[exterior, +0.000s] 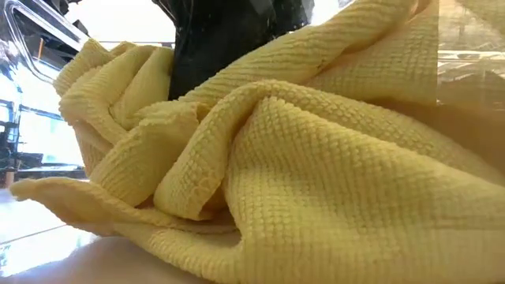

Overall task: Sort microfiber towel by color & place in baskets
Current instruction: Put the yellow microfiber towel into the bottom transparent bin

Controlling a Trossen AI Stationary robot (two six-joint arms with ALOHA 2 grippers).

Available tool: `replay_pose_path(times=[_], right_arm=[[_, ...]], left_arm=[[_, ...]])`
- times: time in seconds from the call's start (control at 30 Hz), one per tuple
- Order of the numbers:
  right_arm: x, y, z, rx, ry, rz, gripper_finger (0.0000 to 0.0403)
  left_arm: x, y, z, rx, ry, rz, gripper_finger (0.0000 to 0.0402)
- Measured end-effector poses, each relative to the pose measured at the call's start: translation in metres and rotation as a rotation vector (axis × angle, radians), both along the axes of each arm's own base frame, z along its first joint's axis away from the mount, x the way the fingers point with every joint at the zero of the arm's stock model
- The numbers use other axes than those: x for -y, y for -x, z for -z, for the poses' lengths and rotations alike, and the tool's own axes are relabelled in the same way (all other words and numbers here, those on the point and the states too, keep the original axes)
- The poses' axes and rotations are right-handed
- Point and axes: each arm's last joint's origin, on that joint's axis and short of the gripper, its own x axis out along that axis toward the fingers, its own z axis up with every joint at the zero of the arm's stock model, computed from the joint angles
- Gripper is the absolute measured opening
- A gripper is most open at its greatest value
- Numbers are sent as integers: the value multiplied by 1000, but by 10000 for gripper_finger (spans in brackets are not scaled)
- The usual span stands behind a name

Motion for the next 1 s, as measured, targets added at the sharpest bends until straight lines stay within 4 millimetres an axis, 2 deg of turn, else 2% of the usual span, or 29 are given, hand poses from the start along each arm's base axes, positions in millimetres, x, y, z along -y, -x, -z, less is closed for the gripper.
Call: replay_pose_path(times=[0.2, 0.3, 0.57, 0.7, 0.83, 1.0], right_arm=[[-3, 2, -8, -43, -79, -14, 133], [-5, 2, -21, -51, -101, -8, 151], [-9, 14, -77, -43, -24, 48, 157], [-15, 13, -90, 85, 53, 93, 158], [-18, 4, -82, 204, 112, 97, 152], [-15, -2, -42, 171, 85, 98, 123]], left_arm=[[0, 0, 0, 1, -21, 16, 135], [0, 0, 0, 1, -21, 15, 135], [0, 0, 0, 1, -20, 15, 135], [0, 0, 0, 1, -20, 15, 135], [0, 0, 0, 0, -20, 15, 135], [0, 0, 0, 0, -20, 15, 135]])
